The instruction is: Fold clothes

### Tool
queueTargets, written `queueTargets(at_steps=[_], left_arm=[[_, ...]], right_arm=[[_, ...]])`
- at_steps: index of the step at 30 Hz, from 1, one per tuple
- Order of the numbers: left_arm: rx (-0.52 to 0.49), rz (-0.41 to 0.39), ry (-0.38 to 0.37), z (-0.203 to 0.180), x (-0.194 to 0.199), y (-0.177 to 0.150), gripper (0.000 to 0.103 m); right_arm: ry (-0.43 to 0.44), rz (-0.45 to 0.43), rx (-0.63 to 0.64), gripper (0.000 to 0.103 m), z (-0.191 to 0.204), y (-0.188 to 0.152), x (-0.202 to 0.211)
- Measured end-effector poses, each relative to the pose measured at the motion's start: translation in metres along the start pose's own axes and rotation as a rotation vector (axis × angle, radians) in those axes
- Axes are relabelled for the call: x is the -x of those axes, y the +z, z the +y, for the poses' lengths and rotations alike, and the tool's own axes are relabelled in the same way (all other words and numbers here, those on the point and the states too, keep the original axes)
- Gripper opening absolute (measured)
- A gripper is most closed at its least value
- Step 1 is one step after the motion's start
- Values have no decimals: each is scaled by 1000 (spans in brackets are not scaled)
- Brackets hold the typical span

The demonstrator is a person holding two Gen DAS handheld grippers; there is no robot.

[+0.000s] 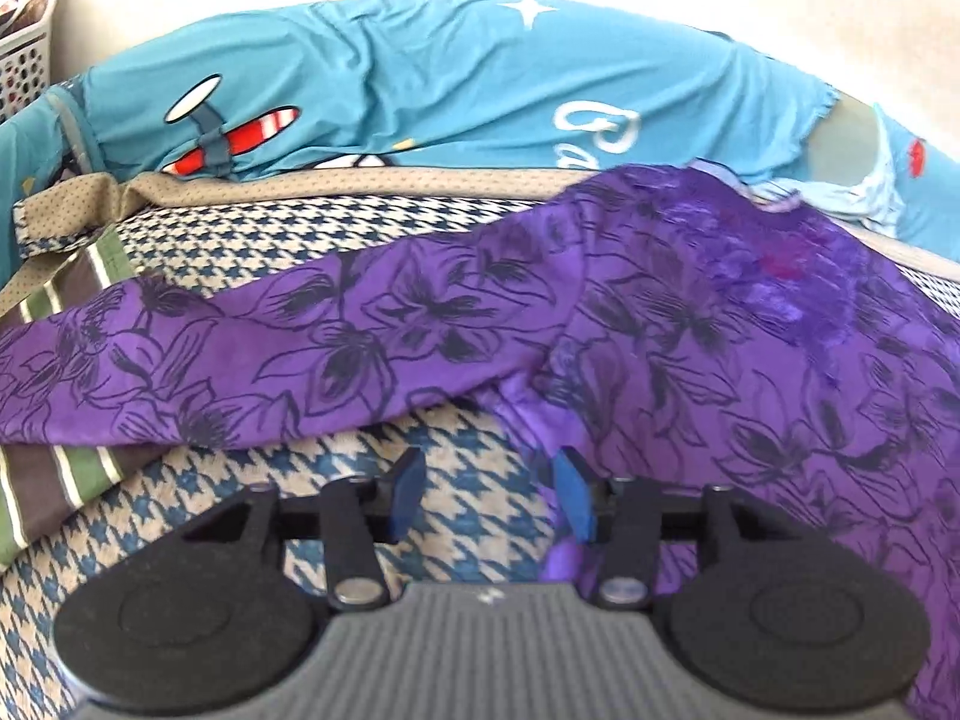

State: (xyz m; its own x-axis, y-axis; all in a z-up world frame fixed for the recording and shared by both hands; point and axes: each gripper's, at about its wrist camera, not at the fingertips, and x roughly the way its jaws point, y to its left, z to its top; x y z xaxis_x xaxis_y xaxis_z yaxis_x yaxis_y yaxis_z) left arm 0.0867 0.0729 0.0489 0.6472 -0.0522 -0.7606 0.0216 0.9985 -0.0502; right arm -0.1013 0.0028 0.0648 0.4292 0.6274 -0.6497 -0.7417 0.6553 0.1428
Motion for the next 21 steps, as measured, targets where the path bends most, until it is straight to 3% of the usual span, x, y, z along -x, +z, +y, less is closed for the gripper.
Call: queueTargets(at_steps=[4, 8, 13, 21], left_arm=[[-65, 2, -41, -18, 6, -12, 54], [-153, 0, -72, -41, 10, -24, 57], [-208, 14, -123, -61, 15, -38, 69], [-228, 25, -186, -80, 27, -55, 76]], right_arm=[[-55, -37, 53, 7, -3, -10, 25], [-153, -79, -32, 7, -26, -19, 51], [-295, -83, -106, 9, -52, -23, 82], [-478, -29, -339, 11, -98, -83, 149]])
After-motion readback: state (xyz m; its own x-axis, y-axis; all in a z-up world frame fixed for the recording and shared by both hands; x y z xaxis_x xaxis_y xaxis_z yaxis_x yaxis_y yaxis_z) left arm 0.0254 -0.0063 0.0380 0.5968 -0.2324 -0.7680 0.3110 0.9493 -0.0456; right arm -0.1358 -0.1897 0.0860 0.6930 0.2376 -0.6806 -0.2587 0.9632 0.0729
